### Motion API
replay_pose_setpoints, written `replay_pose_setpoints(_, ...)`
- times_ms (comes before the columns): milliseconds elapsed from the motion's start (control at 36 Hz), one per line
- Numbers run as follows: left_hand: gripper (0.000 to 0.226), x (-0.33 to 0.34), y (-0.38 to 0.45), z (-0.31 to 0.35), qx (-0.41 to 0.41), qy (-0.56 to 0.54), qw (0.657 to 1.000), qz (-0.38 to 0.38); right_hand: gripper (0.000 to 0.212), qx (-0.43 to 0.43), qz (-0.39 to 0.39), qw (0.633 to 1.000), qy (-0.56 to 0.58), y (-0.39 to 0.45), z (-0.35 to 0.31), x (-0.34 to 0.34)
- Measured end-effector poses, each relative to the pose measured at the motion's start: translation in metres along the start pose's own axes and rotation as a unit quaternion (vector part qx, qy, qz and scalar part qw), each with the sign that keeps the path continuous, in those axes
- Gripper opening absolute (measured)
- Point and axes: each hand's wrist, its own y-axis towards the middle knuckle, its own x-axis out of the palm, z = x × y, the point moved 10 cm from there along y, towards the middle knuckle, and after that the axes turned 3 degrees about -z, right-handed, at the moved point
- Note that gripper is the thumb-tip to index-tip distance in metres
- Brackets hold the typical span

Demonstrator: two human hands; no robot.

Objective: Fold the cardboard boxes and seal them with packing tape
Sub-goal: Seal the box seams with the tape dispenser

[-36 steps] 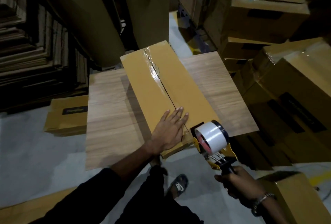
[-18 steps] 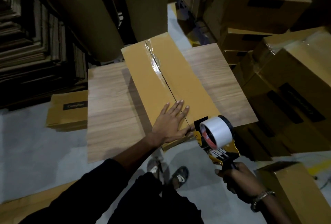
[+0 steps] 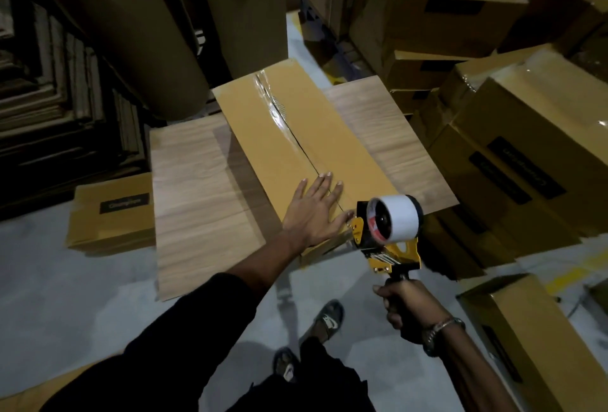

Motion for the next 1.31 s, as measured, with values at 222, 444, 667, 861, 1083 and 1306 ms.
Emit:
replay_pose_setpoints(222,0.085,0.003,-0.007,0.002,0.01,-0.005,1.0,0.004,0.041,0.027,-0.006,0.999,0.034,-0.003,0.018,0.015)
replay_pose_setpoints(444,0.094,0.009,-0.007,0.004,0.045,0.016,0.999,-0.014,0.041,0.03,-0.028,0.997,0.059,-0.006,0.035,0.02)
replay_pose_setpoints(667,0.098,0.011,-0.007,0.003,0.033,0.017,0.999,-0.033,0.043,0.014,-0.017,0.998,0.055,0.003,0.045,0.021)
replay_pose_setpoints(861,0.099,0.01,-0.005,0.003,0.034,0.003,0.999,-0.021,0.042,-0.002,-0.049,0.994,0.098,0.019,0.051,0.018)
replay_pose_setpoints(1083,0.103,0.009,-0.005,0.004,0.029,0.005,0.999,-0.025,0.046,0.105,0.035,0.99,0.085,0.046,0.17,0.01)
replay_pose_setpoints(1306,0.116,0.019,-0.003,0.007,0.017,0.02,0.998,-0.055,0.037,0.052,0.075,0.992,0.093,0.024,0.166,0.0)
